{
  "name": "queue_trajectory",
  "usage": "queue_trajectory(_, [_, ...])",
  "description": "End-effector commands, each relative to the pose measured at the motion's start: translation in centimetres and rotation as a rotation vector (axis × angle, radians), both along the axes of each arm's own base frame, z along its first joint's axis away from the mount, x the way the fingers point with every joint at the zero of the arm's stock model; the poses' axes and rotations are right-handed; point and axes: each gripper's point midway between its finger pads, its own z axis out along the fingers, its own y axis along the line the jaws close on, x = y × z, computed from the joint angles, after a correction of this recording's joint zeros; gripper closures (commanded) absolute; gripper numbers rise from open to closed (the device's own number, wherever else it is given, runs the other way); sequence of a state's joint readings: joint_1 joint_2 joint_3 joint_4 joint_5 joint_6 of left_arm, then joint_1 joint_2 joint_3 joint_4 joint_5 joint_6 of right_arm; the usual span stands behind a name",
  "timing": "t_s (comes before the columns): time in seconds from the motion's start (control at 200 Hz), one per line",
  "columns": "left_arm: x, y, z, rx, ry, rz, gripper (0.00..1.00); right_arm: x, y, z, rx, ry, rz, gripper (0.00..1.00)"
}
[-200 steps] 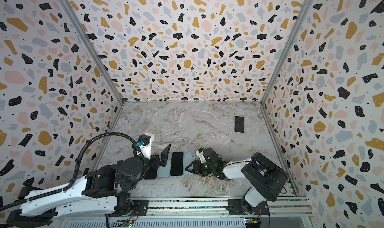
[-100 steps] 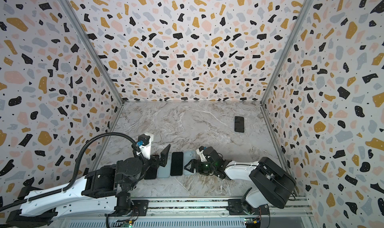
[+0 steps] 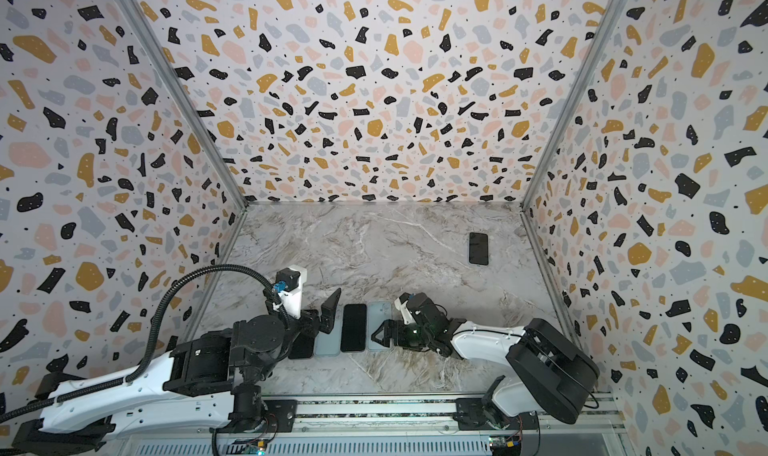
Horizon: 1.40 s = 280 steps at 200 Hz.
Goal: Take the phone out of the phone case
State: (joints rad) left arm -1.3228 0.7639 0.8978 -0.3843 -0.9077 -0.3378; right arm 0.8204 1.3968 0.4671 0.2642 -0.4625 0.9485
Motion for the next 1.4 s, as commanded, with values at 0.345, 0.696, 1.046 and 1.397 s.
queue_trajectory(0.345, [0.2,0.4,-1.0,-0.013,0.003,0.029,0.0,-0.3,1.2,1.5,0.057,0.004,0.026,0.06])
queue_trajectory(0.696, [0.2,0.5,-1.6,-0.022,0.011,0.028,0.0,0.4,0.1,2.1,0.032,-0.031,0.012,0.06])
queue_trajectory(1.046, [-0.3,-0.2,-3.4,-0.099,0.036,-0.02,0.0,5.6,-7.9,6.8,-0.272,-0.333,-0.164,0.01])
queue_trajectory(1.397, [2.2,-1.0,-7.9,-0.172,0.154,0.01,0.0,12.6,-19.6,11.7,-0.668,-0.555,-0.474,0.0])
